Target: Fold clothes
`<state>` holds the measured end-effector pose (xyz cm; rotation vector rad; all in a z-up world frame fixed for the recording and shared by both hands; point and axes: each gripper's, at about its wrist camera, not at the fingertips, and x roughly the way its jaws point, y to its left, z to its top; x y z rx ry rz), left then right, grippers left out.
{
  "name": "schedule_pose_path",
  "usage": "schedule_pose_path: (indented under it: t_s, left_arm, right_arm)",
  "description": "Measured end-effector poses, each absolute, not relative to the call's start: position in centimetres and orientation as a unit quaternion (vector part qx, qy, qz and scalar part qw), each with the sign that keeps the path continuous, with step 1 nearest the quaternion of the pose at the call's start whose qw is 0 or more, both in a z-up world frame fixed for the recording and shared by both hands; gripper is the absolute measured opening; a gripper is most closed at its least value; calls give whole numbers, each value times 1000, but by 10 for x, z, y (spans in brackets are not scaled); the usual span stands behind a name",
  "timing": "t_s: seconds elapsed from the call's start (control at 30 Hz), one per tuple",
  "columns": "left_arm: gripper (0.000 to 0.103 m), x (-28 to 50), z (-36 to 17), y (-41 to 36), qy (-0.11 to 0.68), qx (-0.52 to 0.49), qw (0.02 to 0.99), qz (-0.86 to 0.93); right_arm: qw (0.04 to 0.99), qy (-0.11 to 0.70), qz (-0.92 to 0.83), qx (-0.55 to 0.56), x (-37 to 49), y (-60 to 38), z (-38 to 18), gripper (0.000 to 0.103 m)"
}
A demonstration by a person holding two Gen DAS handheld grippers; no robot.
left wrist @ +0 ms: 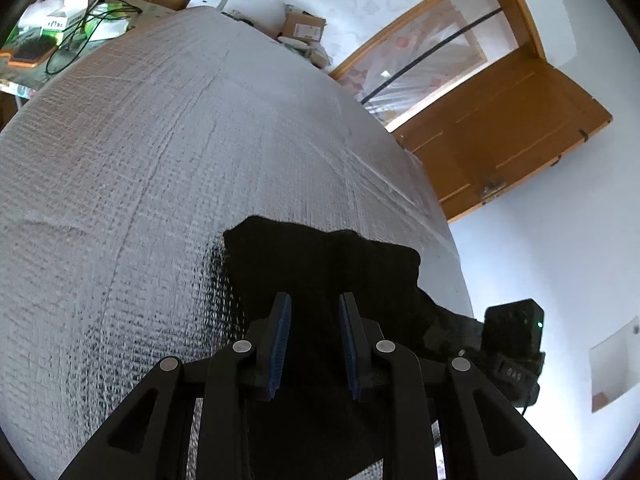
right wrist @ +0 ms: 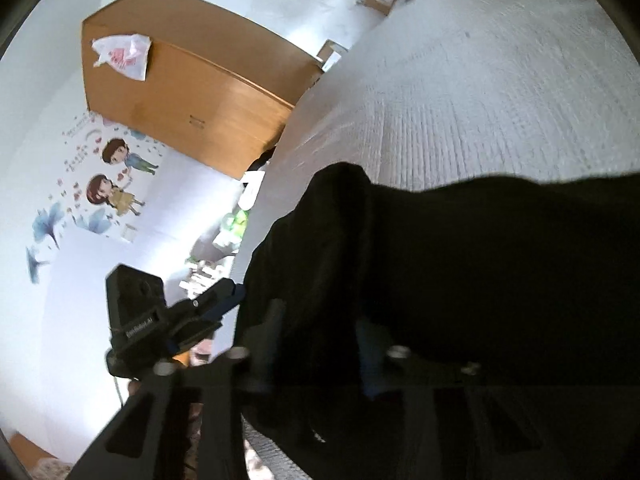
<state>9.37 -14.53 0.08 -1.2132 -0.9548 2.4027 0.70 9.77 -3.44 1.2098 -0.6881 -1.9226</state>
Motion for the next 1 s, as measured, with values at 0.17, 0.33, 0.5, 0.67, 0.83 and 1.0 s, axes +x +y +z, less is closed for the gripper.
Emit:
schedule_pose_path:
  t_s: [0.17, 0.33, 0.5, 0.67, 0.83, 1.0]
  left_arm:
    - [24, 90, 1, -144, -324, -421, 141, 836]
    - [24, 86, 2, -140, -315, -421, 137, 839]
    - [24, 83, 1, -133, -309, -426, 141, 839]
    - [24, 83, -2, -137, -318, -424, 138, 836]
    - [24, 94, 6, -132, -303, -413, 124, 850]
    - [24, 101, 7, -138, -304, -416, 124, 848]
  right_arm:
    - [391, -260, -780, 415, 28, 106, -8, 17]
    - [387, -287, -779, 402, 51, 118, -7, 17]
    - [329, -316, -781, 428, 51, 139, -35, 17]
    - [291, -302, -805, 419, 54, 149, -36, 16]
    - [307, -261, -817, 412, 45, 139, -20, 17]
    - [320, -203, -822, 425, 18, 123, -11, 36]
